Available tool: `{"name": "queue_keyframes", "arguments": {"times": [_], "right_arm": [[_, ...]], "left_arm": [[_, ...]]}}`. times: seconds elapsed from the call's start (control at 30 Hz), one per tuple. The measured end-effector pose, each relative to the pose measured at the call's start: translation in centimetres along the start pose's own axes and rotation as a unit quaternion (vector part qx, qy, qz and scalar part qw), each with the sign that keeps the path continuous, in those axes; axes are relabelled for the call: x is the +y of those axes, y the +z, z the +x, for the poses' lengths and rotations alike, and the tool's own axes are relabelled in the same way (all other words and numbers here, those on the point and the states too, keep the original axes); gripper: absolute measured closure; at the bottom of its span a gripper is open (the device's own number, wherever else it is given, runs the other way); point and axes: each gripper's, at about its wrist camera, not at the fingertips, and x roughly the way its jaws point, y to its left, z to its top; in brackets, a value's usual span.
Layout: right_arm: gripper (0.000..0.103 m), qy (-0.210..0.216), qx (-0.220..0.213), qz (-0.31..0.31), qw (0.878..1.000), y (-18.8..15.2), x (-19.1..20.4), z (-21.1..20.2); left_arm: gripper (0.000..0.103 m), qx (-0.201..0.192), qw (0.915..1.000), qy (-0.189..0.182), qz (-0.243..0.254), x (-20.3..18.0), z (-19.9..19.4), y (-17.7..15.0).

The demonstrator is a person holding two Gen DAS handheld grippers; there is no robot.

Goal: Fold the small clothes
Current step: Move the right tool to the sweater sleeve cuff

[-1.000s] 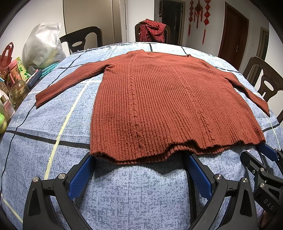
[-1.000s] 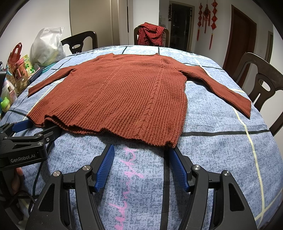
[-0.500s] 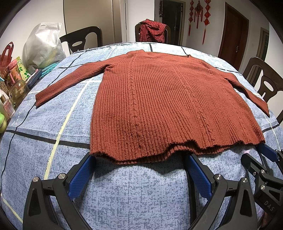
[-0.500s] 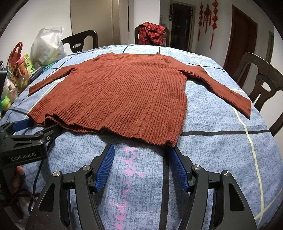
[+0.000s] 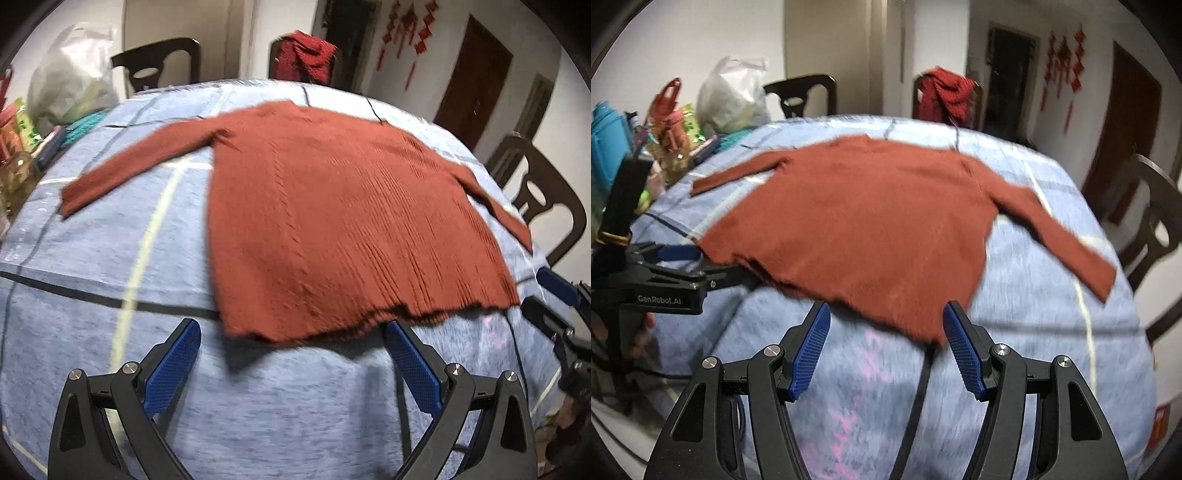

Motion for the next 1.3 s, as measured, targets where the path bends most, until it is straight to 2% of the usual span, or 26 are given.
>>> {"name": "queue_keyframes", "arguments": {"times": [0.2,0.3,0.4,0.6,0.67,0.9,1.03,1.13,1.3], "right_arm": [[0.039,0.024,-0.039,-0.045,0.998,4.9,1.6,1.1],[0.039,0.034,-0.046,-0.064,0.996,6.7,2.6,2.1],[0.039,0.062,-0.043,-0.073,0.994,8.2,4.0,3.8],[0.039,0.11,-0.038,-0.128,0.985,10.8,8.7,7.6],[0.039,0.131,-0.031,-0.135,0.982,11.5,10.0,8.6],[0.039,0.196,0.003,-0.195,0.961,13.7,16.6,13.5],[0.039,0.216,0.004,-0.247,0.945,14.5,20.4,15.5],[0.043,0.226,0.007,-0.267,0.937,14.9,22.4,16.6],[0.044,0.247,0.01,-0.3,0.921,15.1,25.7,17.6]], "left_arm": [[0.002,-0.061,0.9971,0.04,-0.022,3.7,-3.3,2.2],[0.002,-0.079,0.9944,0.061,-0.036,6.0,-4.2,3.3],[0.002,-0.095,0.9909,0.083,-0.047,8.1,-4.9,3.9],[0.002,-0.099,0.9859,0.116,-0.068,12.4,-5.5,4.2],[0.002,-0.099,0.9846,0.118,-0.082,13.8,-5.8,4.0],[0.002,-0.104,0.9775,0.137,-0.122,17.6,-5.9,3.5],[0.002,-0.101,0.9748,0.147,-0.134,19.2,-5.8,3.0],[0.002,-0.095,0.9731,0.157,-0.14,20.3,-5.7,2.7],[0.002,-0.091,0.9718,0.151,-0.157,21.8,-5.6,2.3]]}}
